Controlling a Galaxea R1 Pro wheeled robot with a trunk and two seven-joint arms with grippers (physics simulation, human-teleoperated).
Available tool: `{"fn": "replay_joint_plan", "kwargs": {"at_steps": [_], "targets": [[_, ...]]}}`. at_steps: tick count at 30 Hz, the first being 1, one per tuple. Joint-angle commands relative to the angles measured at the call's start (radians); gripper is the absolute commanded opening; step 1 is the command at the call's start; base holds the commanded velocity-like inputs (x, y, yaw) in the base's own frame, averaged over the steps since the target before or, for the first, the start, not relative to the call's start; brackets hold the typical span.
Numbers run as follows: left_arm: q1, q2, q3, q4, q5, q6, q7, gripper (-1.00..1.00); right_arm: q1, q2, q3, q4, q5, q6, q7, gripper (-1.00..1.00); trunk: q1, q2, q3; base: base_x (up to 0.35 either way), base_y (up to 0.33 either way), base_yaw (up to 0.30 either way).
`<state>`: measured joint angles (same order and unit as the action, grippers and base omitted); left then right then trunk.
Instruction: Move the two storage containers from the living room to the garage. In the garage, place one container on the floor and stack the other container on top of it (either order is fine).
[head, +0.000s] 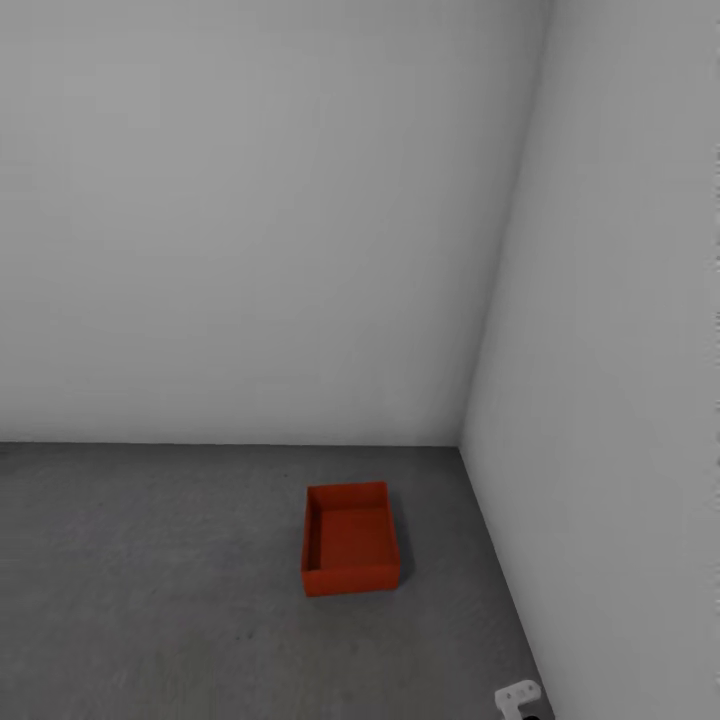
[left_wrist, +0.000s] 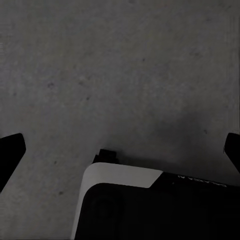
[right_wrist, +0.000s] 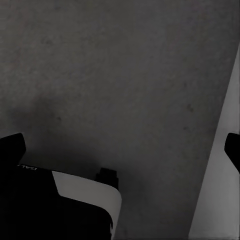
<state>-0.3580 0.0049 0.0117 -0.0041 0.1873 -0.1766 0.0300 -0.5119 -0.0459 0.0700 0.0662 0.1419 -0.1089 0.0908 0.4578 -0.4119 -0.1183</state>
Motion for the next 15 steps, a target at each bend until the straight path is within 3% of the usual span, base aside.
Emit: {"fn": "replay_joint_plan", "kwargs": {"at_steps": [1, 15], "targets": [[-0.001, 0.000, 0.001, 0.001, 0.004, -0.003, 0.001, 1.00, -0.002, 0.000, 0.007, 0.004, 0.002, -0.008, 0.001, 1.00, 0.000, -0.002, -0.002, -0.330, 0.110, 0.000], [-0.001, 0.001, 0.001, 0.001, 0.004, -0.004, -0.001, 1.00, -0.002, 0.000, 0.007, 0.004, 0.002, -0.008, 0.001, 1.00, 0.000, -0.002, -0.002, -0.316, 0.135, 0.000]]}}
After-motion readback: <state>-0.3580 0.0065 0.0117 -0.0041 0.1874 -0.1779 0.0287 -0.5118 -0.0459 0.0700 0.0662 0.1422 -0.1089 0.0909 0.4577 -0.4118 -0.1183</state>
